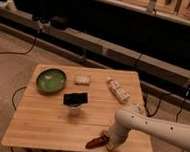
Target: Drag the pepper across the table
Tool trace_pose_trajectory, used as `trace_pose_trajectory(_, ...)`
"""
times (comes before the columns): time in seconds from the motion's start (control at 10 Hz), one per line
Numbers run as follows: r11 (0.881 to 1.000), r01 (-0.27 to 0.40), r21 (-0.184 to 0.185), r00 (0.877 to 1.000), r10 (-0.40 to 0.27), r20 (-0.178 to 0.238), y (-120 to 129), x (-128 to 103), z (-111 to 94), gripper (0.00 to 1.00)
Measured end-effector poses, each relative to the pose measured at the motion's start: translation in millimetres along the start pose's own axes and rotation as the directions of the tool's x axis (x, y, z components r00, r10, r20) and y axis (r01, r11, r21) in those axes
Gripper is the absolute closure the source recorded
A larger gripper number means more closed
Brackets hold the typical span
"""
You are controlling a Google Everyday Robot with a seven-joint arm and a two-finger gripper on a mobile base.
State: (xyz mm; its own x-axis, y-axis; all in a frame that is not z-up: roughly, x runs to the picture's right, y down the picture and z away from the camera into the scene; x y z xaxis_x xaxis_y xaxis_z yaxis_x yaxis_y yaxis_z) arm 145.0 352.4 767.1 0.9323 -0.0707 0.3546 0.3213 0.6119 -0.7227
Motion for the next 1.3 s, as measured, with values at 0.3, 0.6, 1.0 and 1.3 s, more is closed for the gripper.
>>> trace_pose_trajectory(0.3, 1.0, -0.013, 0.007, 1.0, 0.013, 0.008, -1.7, 2.8, -1.1, 0.99)
trace_pose_trajectory(0.6, 1.0, -0.014, 0.015, 1.0, 0.014, 0.025, -5.2, -0.2, -1.8, 0.99)
trace_pose_trajectory(1.0, 1.0, -0.012, 0.026, 0.999, 0.01, 0.046, -6.9, -0.9, -3.8, 0.99)
trace_pose_trajectory(1.3, 1.0, -0.01, 0.028, 0.999, 0.009, 0.052, -3.8, 3.8, -7.9, 0.99)
